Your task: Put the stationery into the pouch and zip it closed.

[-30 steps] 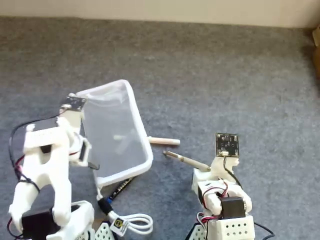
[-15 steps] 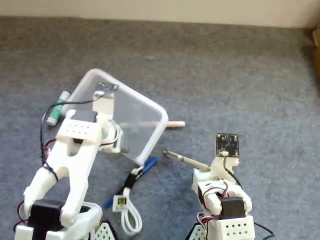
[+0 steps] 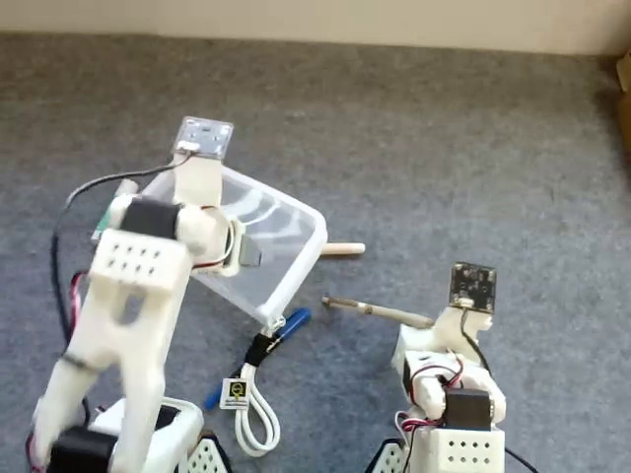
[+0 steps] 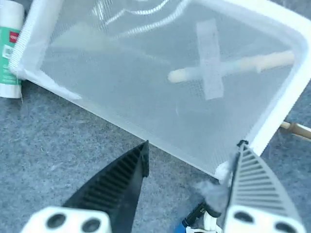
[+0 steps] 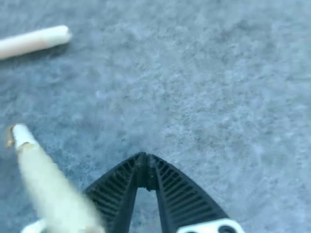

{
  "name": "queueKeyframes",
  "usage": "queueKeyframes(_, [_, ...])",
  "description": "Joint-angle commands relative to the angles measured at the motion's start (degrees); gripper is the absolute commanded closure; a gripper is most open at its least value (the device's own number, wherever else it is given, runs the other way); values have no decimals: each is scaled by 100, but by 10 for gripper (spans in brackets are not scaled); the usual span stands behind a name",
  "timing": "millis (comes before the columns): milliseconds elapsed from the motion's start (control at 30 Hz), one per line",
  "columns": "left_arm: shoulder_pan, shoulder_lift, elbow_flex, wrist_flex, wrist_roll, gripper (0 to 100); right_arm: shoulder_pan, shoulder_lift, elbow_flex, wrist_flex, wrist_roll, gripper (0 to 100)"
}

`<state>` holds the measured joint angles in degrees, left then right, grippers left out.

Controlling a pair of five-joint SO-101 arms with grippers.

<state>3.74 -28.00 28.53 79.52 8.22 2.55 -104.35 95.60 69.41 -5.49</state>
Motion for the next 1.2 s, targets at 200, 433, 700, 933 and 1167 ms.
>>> queueKeyframes(200, [-884, -2264, 1077, 9, -343, 726, 1209, -84, 769, -505, 378, 988])
queueKeyframes(433, [-1921, -3345, 2563, -712, -615, 726, 1727, -84, 224, -470, 1741, 988])
queueKeyframes(700, [-2633, -4611, 4426, -1662, -615, 726, 1305, -31, -804, -453, 1908, 988])
queueKeyframes(933, [-2730, -5437, 5112, -1670, -615, 726, -13, -22, -1666, 4, 1890, 988])
queueKeyframes(1167, [-2905, -5833, 5209, -1662, -607, 726, -1270, 558, -2334, 13, 1890, 988])
